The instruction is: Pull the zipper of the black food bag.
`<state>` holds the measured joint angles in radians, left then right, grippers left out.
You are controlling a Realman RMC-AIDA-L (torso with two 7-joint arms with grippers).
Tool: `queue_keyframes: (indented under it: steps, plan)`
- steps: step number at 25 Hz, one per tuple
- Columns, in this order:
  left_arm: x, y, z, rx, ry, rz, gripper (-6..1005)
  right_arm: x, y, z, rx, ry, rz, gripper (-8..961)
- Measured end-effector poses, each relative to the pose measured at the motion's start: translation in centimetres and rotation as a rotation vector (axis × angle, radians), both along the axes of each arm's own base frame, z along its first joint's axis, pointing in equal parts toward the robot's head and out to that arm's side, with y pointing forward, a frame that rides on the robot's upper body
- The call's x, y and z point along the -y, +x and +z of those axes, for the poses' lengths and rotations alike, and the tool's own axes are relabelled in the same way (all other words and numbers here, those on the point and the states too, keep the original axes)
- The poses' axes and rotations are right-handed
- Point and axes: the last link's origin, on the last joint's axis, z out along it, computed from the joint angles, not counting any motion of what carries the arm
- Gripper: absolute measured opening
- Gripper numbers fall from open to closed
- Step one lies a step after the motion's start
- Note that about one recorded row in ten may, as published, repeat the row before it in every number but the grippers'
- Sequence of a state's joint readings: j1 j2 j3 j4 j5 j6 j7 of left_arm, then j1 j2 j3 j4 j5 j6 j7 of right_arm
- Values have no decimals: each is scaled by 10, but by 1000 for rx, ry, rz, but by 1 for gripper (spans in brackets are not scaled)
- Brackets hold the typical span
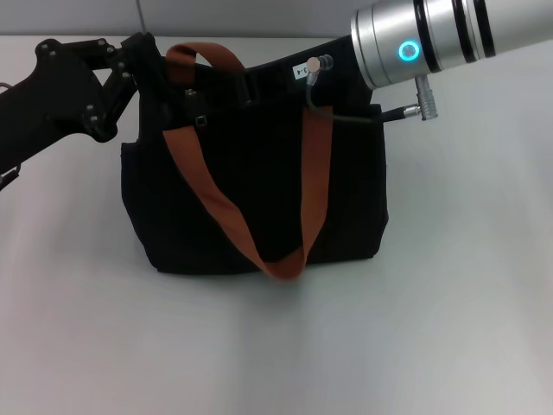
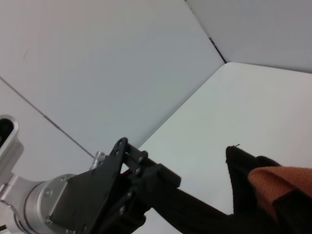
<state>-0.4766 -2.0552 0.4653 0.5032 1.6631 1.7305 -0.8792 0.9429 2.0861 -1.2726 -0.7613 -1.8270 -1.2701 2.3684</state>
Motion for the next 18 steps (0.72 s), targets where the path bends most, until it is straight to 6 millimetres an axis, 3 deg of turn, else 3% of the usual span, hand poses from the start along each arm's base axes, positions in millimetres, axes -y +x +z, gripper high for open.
queue_keyframes:
  steps: [11,18]
  plan:
    - [1,0,1,4,0,-7,20,1,0,-1,15,-3,11,278]
    - [1,0,1,3,-1,-8,20,2,-1,-1,11,-6,15,118]
